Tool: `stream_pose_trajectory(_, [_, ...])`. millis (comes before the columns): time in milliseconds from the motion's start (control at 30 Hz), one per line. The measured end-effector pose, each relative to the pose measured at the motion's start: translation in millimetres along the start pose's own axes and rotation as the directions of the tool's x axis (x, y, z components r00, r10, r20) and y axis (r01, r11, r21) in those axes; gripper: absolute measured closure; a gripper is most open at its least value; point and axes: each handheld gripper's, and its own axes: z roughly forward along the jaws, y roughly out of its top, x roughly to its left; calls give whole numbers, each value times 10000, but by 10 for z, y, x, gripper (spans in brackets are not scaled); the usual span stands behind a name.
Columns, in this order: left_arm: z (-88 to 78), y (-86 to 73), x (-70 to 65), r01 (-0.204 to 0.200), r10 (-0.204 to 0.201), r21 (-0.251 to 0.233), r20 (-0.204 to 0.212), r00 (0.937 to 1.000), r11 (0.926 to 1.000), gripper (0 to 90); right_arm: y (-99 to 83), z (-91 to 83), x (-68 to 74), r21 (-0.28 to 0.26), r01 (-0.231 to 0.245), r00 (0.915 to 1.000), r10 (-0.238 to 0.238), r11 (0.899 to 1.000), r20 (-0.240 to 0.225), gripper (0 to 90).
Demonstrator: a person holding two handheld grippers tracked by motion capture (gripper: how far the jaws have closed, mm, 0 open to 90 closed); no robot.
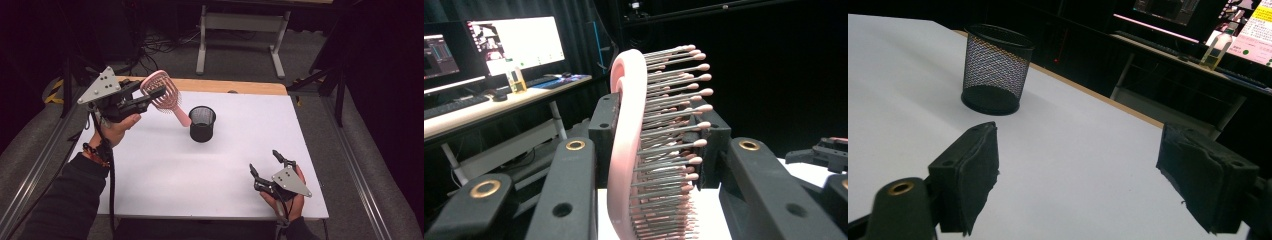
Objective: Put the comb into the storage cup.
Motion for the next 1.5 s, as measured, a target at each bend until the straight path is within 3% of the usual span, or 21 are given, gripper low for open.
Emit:
stream_pose_trajectory(667, [546, 131, -20, 128, -129, 79, 157, 9998, 9999, 634, 13, 35, 90, 162, 200, 9994, -195, 9997, -289, 144])
stream_pose_trajectory(1100, [941, 16, -31, 251, -259, 693, 107, 9996, 9973, 634, 6, 43, 83, 144, -32, 9988, 39, 9999, -497, 150])
stream_pose_trajectory(1500, [1087, -130, 69, 512, -484, 1135, -275, 9985, 9922, 634, -1, 49, 88, 178, 16, 9983, -6, 9998, -579, 152])
